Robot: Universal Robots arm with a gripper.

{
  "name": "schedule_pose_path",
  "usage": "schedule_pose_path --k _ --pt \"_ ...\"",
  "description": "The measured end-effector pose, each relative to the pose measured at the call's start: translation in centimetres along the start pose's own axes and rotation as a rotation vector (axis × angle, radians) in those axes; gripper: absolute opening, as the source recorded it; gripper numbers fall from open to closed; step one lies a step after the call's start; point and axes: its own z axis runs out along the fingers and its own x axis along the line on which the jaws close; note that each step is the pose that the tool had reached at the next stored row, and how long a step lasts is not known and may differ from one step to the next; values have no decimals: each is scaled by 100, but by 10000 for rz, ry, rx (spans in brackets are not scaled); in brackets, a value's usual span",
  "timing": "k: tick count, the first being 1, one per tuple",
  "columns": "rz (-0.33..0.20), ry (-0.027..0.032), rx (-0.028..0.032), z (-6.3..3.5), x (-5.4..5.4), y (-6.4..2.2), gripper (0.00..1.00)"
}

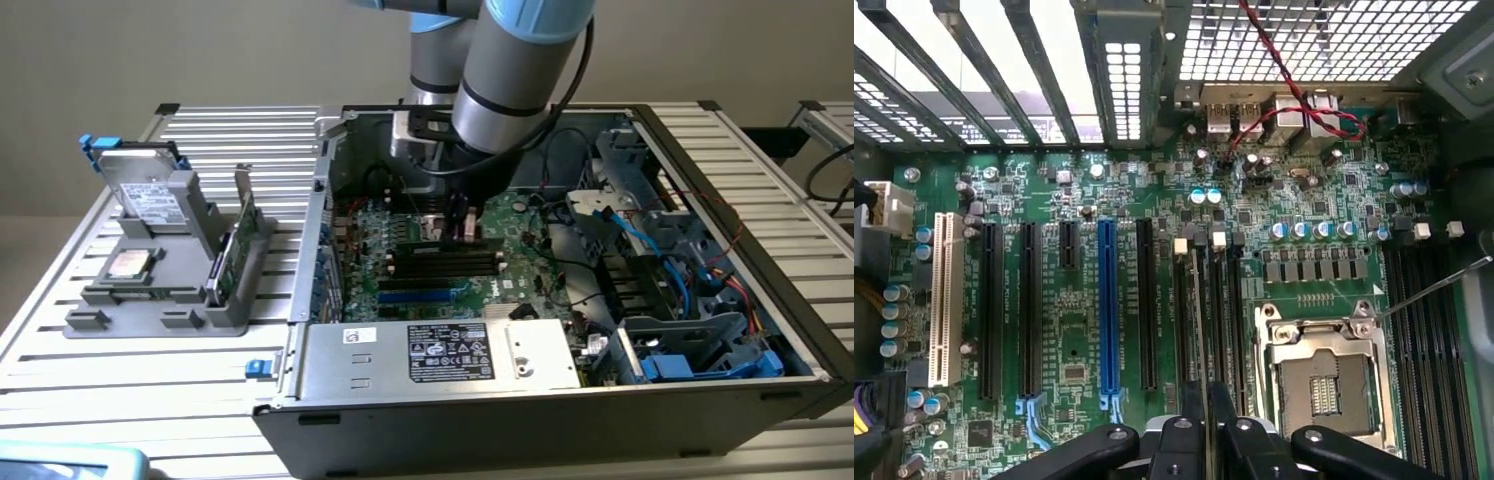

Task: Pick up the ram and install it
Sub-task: 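Insert the ram into the slot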

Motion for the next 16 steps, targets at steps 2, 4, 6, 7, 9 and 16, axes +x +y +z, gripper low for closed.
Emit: schedule_pose_path --k 2,4,6,7,9,16 --pt "132 -15 -76 9 1 -2 15" --pt "195 -7 -237 16 4 -3 15" --pt "214 5 -344 24 8 -6 15" --pt "219 5 -350 27 9 -9 15" --pt "225 3 -351 36 10 -14 15" --pt "233 5 -375 71 20 -42 15"
